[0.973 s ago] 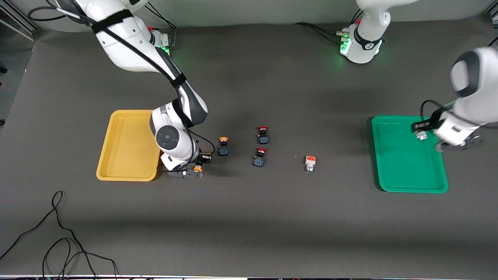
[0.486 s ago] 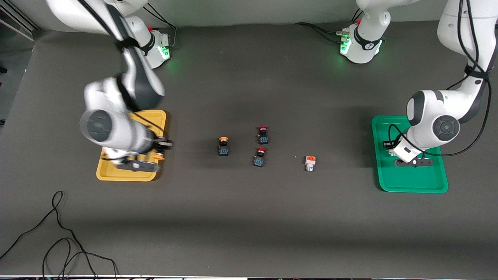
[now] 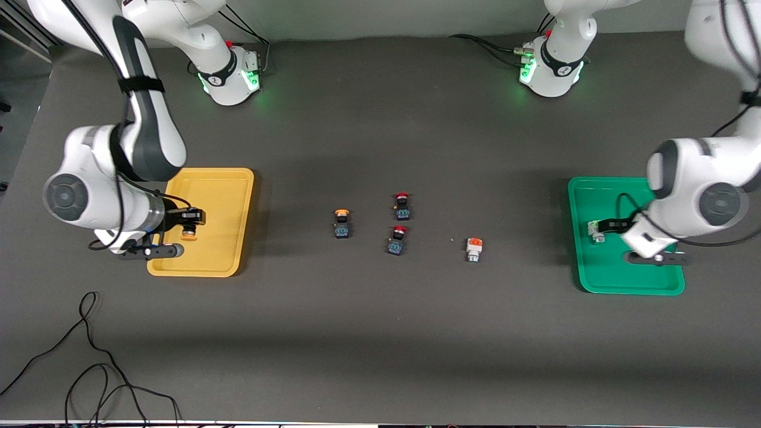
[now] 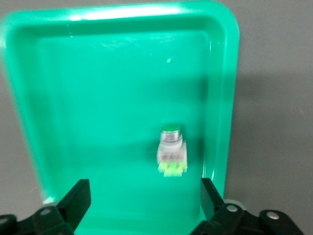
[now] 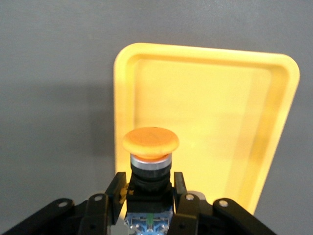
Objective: Place green and yellow buttons in trays
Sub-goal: 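Open both grippers to release the buttons, then move the left gripper to the orange-based button, then grasp the orange-based button with the left gripper while the right gripper grasps another yellow button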
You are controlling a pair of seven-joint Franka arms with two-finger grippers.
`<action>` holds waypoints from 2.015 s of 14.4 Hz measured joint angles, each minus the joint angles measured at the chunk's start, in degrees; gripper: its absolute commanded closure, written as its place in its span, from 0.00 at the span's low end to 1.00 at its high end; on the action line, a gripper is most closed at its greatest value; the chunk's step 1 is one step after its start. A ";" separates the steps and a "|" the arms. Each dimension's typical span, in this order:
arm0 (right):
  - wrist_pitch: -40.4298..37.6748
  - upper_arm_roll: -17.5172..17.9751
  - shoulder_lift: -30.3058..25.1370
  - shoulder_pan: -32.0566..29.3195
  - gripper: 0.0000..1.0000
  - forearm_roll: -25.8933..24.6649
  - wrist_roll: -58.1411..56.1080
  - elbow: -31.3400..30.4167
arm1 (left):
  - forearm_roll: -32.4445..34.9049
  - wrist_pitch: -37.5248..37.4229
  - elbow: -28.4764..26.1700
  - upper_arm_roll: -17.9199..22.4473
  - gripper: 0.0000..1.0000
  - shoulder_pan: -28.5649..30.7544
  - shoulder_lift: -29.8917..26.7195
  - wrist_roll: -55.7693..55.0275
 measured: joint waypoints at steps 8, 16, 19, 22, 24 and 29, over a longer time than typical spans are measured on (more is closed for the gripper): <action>25.44 0.84 6.79 1.40 1.00 0.00 -1.46 -13.13 | -7.38 -5.84 9.67 -2.34 0.00 -7.60 3.16 -3.96; 16.50 1.17 3.80 2.47 0.00 0.11 -0.51 -10.18 | -7.50 4.60 9.74 -2.92 0.00 -29.42 6.75 -26.69; 1.80 1.13 -1.84 2.49 0.00 0.15 2.91 -3.02 | -7.37 7.40 9.36 -2.22 0.00 -29.08 8.22 -25.77; -6.78 1.29 -3.79 4.68 0.00 5.15 9.17 4.45 | -6.01 14.88 6.75 -2.15 0.00 -29.16 12.53 -25.47; -6.86 1.55 -2.90 7.74 0.00 10.26 14.22 6.48 | -5.88 18.43 5.99 -2.16 0.04 -29.26 15.89 -25.47; -6.35 1.84 7.13 18.59 0.00 12.35 28.11 15.41 | -5.86 20.12 6.19 -2.16 0.88 -29.33 18.33 -25.48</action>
